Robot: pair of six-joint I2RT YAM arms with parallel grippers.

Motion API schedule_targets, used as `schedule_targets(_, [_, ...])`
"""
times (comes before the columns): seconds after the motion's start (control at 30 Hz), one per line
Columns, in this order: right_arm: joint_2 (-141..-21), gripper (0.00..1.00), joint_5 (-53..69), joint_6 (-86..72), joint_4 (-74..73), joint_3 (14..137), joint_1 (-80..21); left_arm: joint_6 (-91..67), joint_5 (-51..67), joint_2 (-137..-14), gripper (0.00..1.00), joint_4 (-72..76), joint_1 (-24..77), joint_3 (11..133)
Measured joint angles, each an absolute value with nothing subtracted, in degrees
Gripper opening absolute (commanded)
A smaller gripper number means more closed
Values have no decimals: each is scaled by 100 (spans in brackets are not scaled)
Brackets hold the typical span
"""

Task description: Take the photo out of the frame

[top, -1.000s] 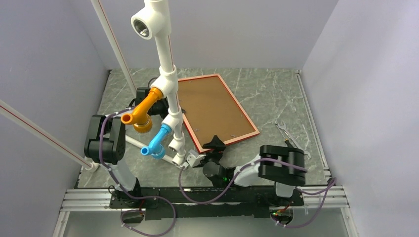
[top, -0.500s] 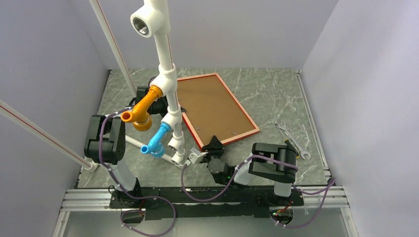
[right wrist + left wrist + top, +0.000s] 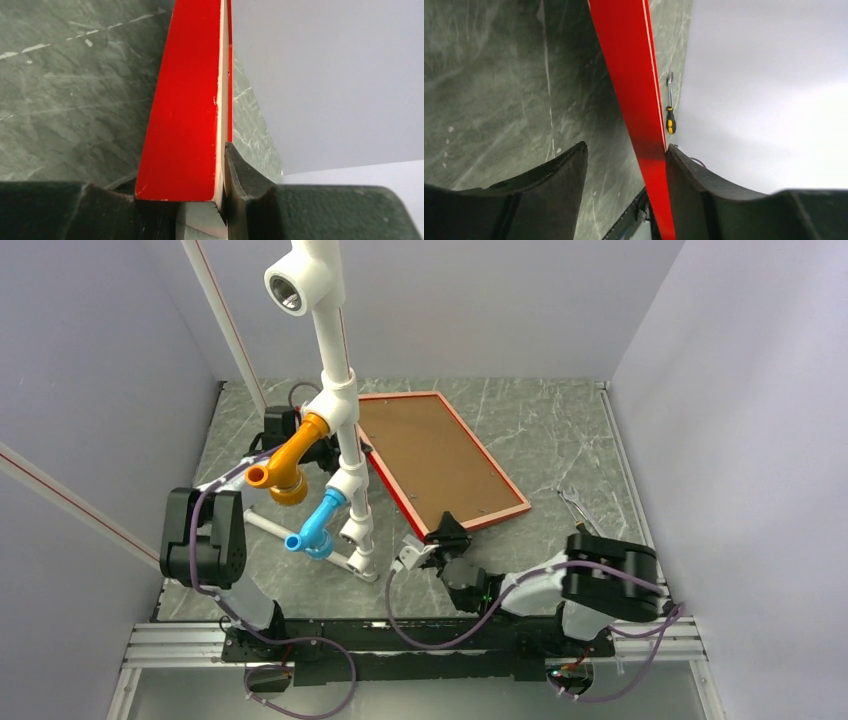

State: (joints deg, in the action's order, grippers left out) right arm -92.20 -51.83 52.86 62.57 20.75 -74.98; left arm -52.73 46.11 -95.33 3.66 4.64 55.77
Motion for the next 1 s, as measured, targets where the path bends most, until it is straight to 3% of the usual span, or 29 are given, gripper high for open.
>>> schedule_targets(0.57, [-5701, 0, -4466, 3124, 2268, 2324, -7122, -4554, 3922, -8621, 62, -1, -266, 5815])
schedule_targets(1.0, [-4628, 0, -3485, 1774, 1638, 2423, -6482, -4984, 4034, -8698, 61, 484, -593, 5461])
